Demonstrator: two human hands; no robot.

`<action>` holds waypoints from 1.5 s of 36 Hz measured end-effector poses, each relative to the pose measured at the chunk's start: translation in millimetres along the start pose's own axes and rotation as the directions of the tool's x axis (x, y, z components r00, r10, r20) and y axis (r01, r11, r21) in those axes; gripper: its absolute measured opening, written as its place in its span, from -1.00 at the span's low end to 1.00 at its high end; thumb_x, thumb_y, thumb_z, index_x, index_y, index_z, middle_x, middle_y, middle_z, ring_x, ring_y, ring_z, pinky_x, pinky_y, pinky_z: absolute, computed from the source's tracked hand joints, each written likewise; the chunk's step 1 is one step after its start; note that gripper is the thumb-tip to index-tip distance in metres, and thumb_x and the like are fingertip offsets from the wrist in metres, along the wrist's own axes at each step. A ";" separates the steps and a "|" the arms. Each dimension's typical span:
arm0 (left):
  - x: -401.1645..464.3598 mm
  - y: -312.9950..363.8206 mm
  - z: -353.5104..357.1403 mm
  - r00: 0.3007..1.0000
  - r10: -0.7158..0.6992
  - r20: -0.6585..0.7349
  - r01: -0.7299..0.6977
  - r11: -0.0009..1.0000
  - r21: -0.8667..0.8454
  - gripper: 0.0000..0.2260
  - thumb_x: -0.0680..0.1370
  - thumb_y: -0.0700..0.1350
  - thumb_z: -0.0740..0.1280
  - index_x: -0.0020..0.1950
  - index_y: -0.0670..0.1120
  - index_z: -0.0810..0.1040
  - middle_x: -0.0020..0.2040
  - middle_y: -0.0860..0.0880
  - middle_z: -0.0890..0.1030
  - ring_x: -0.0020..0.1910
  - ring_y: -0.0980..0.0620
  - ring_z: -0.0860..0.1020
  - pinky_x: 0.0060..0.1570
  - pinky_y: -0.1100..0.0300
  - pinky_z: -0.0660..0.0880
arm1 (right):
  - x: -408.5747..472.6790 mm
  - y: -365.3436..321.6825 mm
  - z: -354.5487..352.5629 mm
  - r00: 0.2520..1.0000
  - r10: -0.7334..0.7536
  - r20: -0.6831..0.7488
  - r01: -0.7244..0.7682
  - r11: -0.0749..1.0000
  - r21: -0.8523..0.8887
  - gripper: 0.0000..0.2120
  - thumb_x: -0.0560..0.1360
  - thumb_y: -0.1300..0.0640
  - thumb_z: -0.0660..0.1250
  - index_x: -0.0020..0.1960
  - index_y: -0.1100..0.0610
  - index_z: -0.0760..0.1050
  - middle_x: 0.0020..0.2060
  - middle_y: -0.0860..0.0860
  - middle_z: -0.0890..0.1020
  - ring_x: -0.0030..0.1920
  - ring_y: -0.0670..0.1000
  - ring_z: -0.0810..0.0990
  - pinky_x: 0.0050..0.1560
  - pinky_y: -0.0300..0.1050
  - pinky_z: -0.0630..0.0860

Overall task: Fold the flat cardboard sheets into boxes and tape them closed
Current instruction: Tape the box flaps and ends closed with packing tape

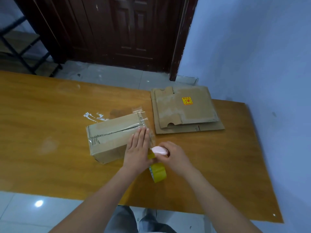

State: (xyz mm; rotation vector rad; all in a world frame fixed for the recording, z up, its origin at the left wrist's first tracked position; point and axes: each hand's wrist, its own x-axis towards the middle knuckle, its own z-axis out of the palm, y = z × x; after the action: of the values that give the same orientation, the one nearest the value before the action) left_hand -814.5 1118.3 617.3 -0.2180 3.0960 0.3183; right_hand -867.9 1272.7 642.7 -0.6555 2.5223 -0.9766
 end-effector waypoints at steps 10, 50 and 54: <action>-0.3 -0.1 0.9 1.000 0.010 0.000 -0.010 1.000 -0.001 -0.04 0.30 0.44 0.06 0.49 -0.21 0.15 0.49 -0.17 0.26 0.48 -0.08 0.12 0.45 0.03 -0.05 | 13.5 -7.9 3.9 0.999 0.047 -0.020 -0.050 0.983 -0.178 -0.67 0.46 -0.10 0.32 0.16 0.02 0.49 0.07 -0.06 0.55 0.05 -0.02 0.52 -0.10 -0.13 0.43; 5.0 -1.4 -13.7 0.995 0.042 -0.092 -0.043 0.999 -0.009 -0.21 0.38 0.31 -0.02 0.53 -0.09 0.14 0.52 -0.02 0.17 0.49 -0.03 0.15 0.44 0.08 0.03 | 16.1 -1.5 51.2 0.907 0.414 0.072 -0.328 0.591 0.737 -0.88 0.49 0.40 0.29 0.01 0.35 0.55 -0.32 -0.02 0.53 -0.32 -0.19 0.47 -0.31 -0.48 0.38; 16.9 -5.7 -22.6 0.990 0.010 -0.140 -0.014 1.000 -0.026 -0.42 0.47 0.27 -0.03 0.32 -0.02 0.42 0.32 0.04 0.43 0.28 -0.01 0.40 0.25 0.08 0.29 | 12.1 -0.9 53.4 0.920 0.388 0.057 -0.298 0.599 0.743 -0.94 0.48 0.32 0.34 -0.07 0.22 0.57 -0.27 0.00 0.58 -0.23 -0.11 0.49 -0.19 -0.38 0.41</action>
State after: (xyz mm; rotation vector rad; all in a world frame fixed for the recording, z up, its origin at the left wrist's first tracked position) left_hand -830.6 1105.9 637.6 -0.2315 3.2340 0.3605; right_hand -852.1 1237.1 604.1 0.1502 1.9148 -1.7448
